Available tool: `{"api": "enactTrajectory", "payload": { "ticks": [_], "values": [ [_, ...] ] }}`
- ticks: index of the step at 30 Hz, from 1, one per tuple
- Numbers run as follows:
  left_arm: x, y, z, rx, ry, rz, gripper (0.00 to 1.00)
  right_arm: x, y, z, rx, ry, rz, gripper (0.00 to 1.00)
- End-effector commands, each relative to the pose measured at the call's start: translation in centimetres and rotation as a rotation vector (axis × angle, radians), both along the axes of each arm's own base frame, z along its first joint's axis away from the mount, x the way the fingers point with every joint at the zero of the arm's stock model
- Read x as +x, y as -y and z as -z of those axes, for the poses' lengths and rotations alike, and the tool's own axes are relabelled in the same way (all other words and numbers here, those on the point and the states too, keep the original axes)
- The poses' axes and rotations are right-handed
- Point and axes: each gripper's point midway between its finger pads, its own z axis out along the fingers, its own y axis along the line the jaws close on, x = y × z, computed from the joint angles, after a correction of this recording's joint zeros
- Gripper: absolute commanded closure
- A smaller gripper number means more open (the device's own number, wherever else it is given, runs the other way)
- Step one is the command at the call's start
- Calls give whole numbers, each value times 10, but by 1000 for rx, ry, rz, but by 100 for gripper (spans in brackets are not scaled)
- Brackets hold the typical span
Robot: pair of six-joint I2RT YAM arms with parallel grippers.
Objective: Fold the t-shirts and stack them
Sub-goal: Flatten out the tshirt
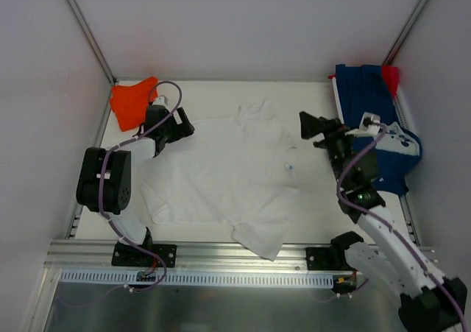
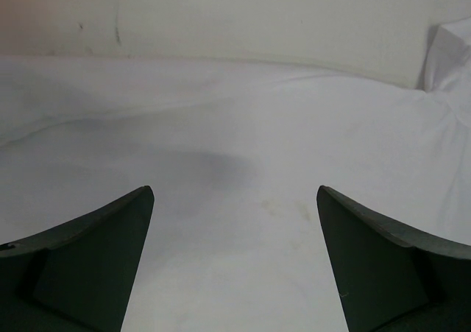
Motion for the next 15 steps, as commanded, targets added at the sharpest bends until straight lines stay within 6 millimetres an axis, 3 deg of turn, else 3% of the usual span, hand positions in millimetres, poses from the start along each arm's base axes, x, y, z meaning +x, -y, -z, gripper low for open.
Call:
{"api": "enactTrajectory", "payload": {
  "ticks": [1,3,4,5,8,9,11,15],
  "values": [
    [16,-24,-15,106,17,-69,6,-45,15,58,-1,-137,14,0],
    [20,-24,-17,106,21,-67,8,-67,24,60,16,-135,15,1],
    [24,-25,-19,105,20,-86,8,-85,32,48,49,-84,9,1],
    [24,-26,-17,105,12,-91,8,-94,36,63,30,-130,9,1],
    [31,-23,-12,95,-2,-90,9,-121,55,58,11,-119,32,1],
    [33,-22,-7,81,-18,-94,9,-127,62,66,-37,-148,53,1],
    [33,-19,-4,61,-33,-95,10,-137,73,53,-58,-128,77,1],
    [35,-6,-4,8,-40,-74,10,-144,84,58,-120,-160,114,1]
  ]
}}
